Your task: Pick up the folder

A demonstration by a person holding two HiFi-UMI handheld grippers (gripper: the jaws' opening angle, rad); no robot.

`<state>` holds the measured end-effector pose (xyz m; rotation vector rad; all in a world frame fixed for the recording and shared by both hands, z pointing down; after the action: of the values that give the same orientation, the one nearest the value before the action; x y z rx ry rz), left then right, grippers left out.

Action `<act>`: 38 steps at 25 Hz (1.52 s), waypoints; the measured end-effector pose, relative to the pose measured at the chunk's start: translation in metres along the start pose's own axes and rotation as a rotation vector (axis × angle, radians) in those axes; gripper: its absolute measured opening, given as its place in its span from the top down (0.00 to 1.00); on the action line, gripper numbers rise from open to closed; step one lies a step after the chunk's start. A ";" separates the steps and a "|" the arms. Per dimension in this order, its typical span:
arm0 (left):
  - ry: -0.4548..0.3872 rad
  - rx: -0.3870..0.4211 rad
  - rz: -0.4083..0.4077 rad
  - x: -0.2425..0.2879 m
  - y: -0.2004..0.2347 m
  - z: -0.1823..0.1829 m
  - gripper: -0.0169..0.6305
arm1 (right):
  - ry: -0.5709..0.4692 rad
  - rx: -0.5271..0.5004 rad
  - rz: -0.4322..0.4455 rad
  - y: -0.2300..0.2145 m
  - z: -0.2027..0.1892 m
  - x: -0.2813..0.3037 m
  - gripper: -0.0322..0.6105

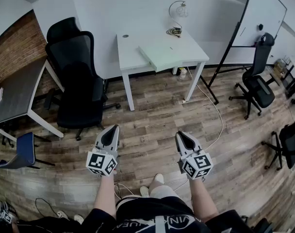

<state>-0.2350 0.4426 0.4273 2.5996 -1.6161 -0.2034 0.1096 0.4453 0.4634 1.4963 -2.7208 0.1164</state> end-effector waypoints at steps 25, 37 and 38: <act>0.032 -0.017 0.033 0.076 0.035 -0.014 0.95 | 0.014 -0.002 0.016 -0.060 0.000 0.072 0.88; 0.064 -0.040 0.060 0.154 0.068 -0.027 0.95 | 0.025 0.087 -0.004 -0.123 -0.007 0.139 0.71; 0.062 -0.043 0.067 0.159 0.071 -0.027 0.95 | 0.024 0.091 -0.006 -0.128 -0.008 0.146 0.71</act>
<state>-0.2238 0.2682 0.4518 2.4900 -1.6556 -0.1504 0.1397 0.2550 0.4869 1.5146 -2.7262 0.2598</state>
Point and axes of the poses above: the fingertips, and each gripper's own axes: x forward along the fingers, y to its left, z out of its top, the point moved 9 cm from there along -x, backward along the fingers, and after that the axes turned 6 degrees about -x, right-handed, at the moved point
